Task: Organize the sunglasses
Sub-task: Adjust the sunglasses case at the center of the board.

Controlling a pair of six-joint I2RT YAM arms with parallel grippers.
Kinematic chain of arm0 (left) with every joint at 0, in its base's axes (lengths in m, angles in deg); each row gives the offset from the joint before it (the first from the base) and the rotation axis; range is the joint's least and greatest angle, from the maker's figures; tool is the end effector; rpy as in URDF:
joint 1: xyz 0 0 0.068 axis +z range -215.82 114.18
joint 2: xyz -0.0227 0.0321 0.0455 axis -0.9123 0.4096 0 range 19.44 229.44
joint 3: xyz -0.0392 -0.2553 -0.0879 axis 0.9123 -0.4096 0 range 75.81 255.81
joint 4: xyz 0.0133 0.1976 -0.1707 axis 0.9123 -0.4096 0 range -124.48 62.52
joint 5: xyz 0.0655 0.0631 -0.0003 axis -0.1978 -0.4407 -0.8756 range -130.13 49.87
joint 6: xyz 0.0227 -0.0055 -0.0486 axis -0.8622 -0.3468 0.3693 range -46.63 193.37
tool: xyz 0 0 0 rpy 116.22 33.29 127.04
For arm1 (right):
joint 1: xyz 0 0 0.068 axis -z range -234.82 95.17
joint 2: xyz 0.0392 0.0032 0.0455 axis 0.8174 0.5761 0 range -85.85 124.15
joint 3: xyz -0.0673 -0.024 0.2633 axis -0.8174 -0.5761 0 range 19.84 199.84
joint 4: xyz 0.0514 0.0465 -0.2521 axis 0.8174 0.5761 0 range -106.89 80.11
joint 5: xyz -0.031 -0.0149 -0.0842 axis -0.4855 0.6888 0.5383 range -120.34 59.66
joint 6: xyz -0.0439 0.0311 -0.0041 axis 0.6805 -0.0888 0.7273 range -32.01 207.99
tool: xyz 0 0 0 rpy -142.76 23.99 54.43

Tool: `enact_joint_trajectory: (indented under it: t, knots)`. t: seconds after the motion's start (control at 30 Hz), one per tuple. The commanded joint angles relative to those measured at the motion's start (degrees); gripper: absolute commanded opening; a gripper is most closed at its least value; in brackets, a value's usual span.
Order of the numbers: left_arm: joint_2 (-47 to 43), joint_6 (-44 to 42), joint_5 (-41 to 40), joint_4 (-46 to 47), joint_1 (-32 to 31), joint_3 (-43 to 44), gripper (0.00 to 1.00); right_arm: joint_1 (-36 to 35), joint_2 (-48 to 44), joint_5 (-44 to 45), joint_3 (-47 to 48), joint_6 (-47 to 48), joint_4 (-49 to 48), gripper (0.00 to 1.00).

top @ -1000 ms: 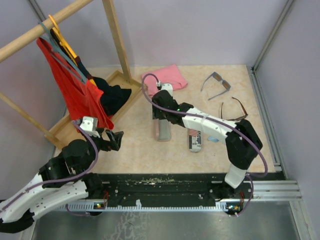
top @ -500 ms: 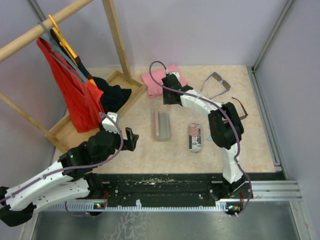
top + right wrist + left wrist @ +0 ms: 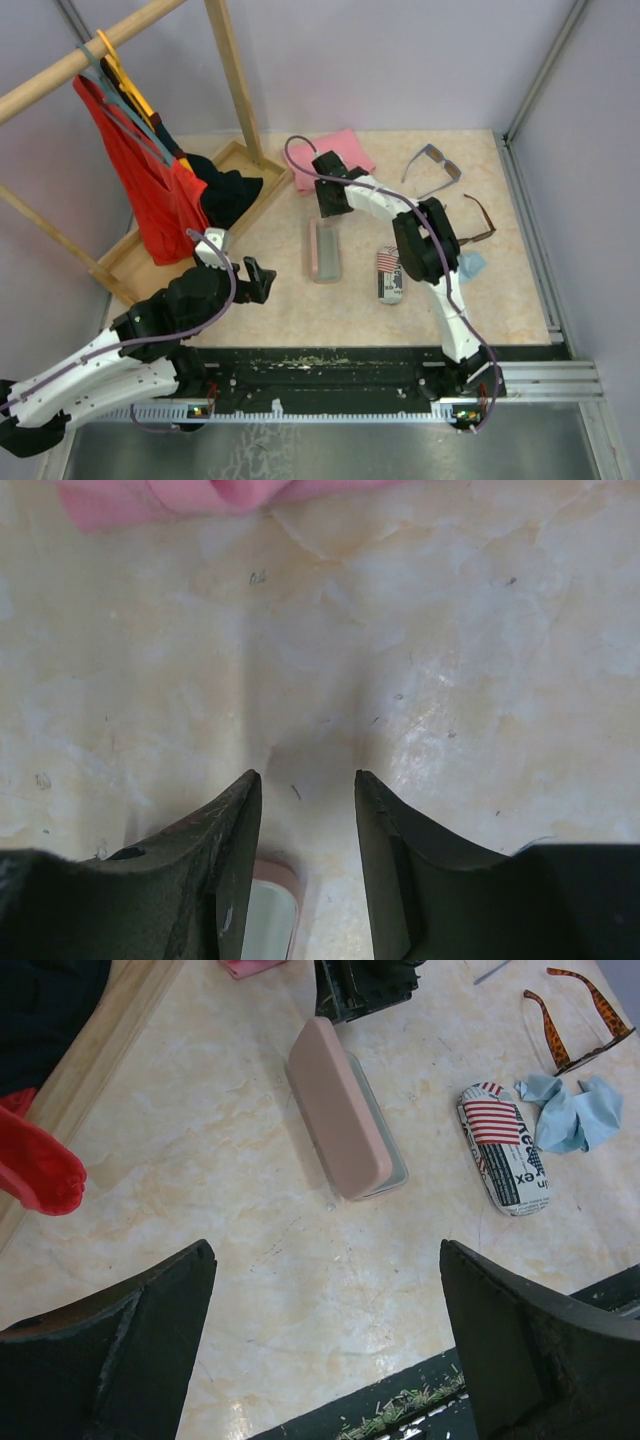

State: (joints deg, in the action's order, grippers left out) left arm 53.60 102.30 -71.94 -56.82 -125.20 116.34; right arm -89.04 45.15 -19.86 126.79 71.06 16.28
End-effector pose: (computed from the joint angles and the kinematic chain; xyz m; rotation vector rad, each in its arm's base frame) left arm 0.0845 -0.1061 0.3079 0.1534 1.9334 -0.4896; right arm 0.4175 0.2760 0.1761 -0.3148 2.5283 0.1129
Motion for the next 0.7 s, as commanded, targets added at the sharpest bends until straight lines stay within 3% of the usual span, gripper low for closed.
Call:
enact_joint_trajectory:
  t: [0.0, 0.4, 0.67]
  knots:
    - [-1.5, 0.5, -1.5, -0.6, -0.1, -0.7, 0.98, -1.3, -0.4, -2.2, 1.0, 2.1, 1.2, 0.43]
    - [-3.9, 1.3, -1.8, -2.4, -0.1, -1.5, 0.98, -1.7, -5.7, -1.2, -7.7, 2.4, 2.5, 0.43]
    - [-4.4, 1.6, -2.0, -2.9, -0.1, -1.5, 0.98, -1.7, -14.2, -0.5, -20.0, -0.1, -1.0, 0.43]
